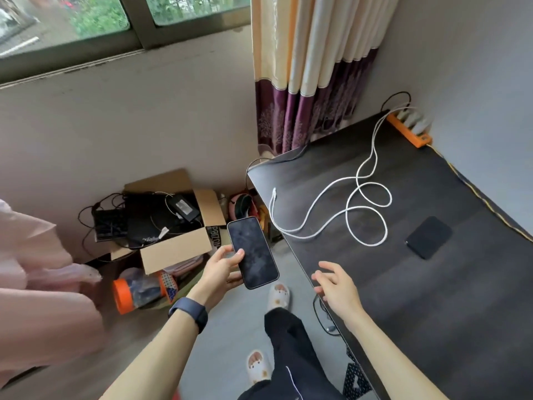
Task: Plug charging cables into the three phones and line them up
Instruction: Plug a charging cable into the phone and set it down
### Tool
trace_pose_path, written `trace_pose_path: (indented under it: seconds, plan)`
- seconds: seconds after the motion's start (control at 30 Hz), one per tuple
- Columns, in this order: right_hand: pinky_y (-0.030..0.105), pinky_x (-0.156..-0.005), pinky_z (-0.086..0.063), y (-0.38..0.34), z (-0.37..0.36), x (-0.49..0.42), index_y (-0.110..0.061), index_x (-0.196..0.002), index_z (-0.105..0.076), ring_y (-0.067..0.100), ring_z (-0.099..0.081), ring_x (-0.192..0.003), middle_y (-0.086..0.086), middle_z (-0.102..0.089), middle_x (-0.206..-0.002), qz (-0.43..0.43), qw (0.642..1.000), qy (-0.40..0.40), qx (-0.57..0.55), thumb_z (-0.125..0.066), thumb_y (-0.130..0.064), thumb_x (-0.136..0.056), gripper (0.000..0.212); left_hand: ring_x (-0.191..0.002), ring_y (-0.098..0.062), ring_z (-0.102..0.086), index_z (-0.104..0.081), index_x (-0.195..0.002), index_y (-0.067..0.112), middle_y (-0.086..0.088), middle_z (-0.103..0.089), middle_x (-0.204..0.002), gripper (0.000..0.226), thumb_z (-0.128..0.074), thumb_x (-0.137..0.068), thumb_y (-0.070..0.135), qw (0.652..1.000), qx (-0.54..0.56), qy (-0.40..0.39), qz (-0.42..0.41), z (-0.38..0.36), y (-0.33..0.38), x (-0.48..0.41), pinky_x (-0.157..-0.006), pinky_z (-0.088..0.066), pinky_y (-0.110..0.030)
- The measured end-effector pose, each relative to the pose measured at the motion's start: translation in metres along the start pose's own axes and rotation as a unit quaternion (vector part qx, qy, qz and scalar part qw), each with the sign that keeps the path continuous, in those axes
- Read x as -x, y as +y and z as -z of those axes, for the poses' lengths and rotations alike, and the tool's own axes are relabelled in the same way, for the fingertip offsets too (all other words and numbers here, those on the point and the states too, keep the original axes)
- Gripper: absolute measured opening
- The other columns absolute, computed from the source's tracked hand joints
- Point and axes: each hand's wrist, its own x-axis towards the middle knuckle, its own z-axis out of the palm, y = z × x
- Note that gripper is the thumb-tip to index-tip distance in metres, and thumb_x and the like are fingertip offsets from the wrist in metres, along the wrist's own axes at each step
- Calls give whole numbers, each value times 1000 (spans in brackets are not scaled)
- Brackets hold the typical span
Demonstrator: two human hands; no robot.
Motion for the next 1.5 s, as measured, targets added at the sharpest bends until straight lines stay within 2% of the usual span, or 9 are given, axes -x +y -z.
trace_pose_path:
  seconds: [0.3, 0.47, 0.6, 0.77, 0.87, 1.0, 1.07, 1.27, 1.5]
  plan:
    - [36, -91, -55, -89, -35, -133, -31, -120, -59, 5, -72, -83, -13, -73, -99, 15, 997, -44, 66, -57, -30, -97, 23, -54, -13, -68, -56, -113, 17, -4, -69, -85, 14, -56, -100, 22, 997, 4, 75, 10, 35, 83, -88, -53, -51, -24]
    - [35, -92, -50, -157, -73, -199, -29, -121, -60, 19, -65, -102, -5, -70, -113, 92, 977, -80, 176, -55, -33, -97, 25, -66, -20, -59, -56, -122, 11, -8, -65, -96, 23, -51, -101, 19, 990, 70, 117, 25, 56, 119, -126, -59, -55, -30]
    - [39, -85, -49, -199, -118, -243, -25, -137, -50, 27, -60, -113, -4, -40, -151, 223, 890, -115, 380, -46, -31, -101, 37, -76, -20, -70, -59, -113, 17, -6, -70, -102, 16, -48, -102, 15, 981, 142, 123, 47, 65, 133, -147, -63, -58, -33]
    - [34, -68, -44, -217, -175, -299, -22, -158, -11, 31, -59, -112, -1, 11, -168, 251, 702, -162, 646, -53, -9, -93, 79, -89, -24, -70, -59, -115, 17, -8, -70, -105, 17, -48, -103, 16, 971, 172, 140, 91, 81, 142, -179, -70, -58, -38]
    - [31, -66, -40, -216, -187, -315, -9, -158, -12, 30, -59, -112, 7, -6, -167, 240, 615, -145, 737, -53, -6, -93, 76, -92, -25, -68, -58, -119, 16, -9, -69, -105, 19, -48, -103, 15, 967, 181, 132, 119, 89, 147, -193, -70, -56, -38]
    - [36, -71, -41, -219, -197, -319, -8, -135, -51, 31, -55, -112, 10, -43, -132, 264, 581, -150, 755, -52, -2, -93, 42, -98, -30, -66, -57, -121, 14, -13, -65, -113, 21, -47, -103, 17, 967, 184, 103, 141, 99, 161, -216, -84, -55, -46]
    - [38, -76, -46, -220, -196, -320, -10, -129, -54, 32, -54, -114, 10, -45, -129, 247, 624, -169, 721, -50, -4, -96, 34, -97, -30, -65, -57, -118, 13, -14, -64, -110, 18, -48, -103, 17, 965, 193, 93, 152, 102, 169, -227, -80, -55, -45]
    - [36, -79, -50, -252, -144, -296, -22, -89, -68, 19, -61, -87, -1, -55, -99, 148, 945, -32, 289, -48, -35, -101, 27, -104, -29, -63, -55, -114, 19, -14, -62, -125, 13, -49, -102, 21, 950, 236, 24, 204, 86, 186, -258, -85, -53, -41]
    - [33, -72, -50, -295, -72, -250, -23, -98, -68, 15, -64, -83, 6, -67, -97, 56, 994, 29, -93, -53, -18, -102, 16, -92, -29, -71, -58, -115, 8, -16, -73, -105, 24, -48, -101, 25, 916, 299, -108, 244, 16, 215, -280, -69, -58, -37]
